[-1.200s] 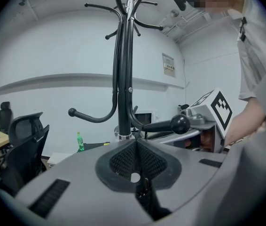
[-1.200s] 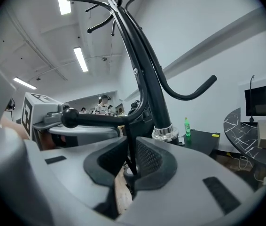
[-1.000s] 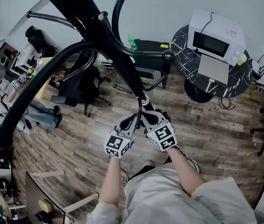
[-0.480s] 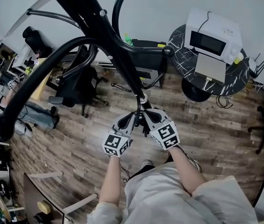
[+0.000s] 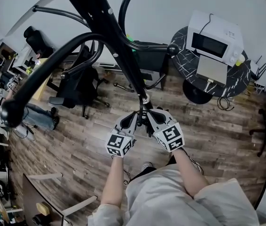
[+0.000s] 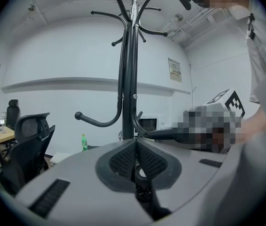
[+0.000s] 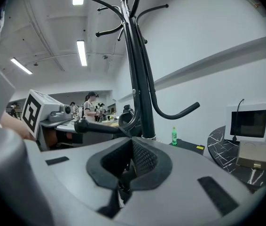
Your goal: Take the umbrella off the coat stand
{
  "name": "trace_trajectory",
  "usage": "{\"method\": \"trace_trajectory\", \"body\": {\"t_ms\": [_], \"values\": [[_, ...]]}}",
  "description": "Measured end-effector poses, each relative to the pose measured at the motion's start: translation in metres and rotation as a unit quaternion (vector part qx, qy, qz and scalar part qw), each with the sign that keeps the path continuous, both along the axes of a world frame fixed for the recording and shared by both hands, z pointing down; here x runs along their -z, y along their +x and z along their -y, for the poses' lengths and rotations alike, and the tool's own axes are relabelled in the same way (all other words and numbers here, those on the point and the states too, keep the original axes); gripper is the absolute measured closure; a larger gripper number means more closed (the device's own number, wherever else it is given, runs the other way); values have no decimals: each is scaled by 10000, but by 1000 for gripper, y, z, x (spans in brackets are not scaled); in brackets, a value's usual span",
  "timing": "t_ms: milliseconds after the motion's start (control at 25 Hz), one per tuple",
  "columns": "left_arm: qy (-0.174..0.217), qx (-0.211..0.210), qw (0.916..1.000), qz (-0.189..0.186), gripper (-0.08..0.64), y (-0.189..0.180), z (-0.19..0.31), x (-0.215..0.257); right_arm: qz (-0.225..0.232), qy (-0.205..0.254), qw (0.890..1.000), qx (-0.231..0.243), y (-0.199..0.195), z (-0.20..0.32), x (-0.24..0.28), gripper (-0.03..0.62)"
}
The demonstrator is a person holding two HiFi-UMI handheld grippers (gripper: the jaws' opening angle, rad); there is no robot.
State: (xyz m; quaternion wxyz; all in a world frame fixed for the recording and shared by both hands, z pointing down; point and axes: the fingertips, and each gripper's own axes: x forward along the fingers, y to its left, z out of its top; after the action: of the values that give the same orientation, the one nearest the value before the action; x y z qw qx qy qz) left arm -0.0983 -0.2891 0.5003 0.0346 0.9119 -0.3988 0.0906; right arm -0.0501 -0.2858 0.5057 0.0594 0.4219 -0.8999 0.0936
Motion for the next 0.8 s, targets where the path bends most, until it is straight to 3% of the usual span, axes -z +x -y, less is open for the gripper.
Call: {"method": "trace_trajectory", "body": {"t_ms": [800], "values": [[181,171,9997,89,537,-9,-8,16,-13,217,9995,217,-11,-14,22,586]]}}
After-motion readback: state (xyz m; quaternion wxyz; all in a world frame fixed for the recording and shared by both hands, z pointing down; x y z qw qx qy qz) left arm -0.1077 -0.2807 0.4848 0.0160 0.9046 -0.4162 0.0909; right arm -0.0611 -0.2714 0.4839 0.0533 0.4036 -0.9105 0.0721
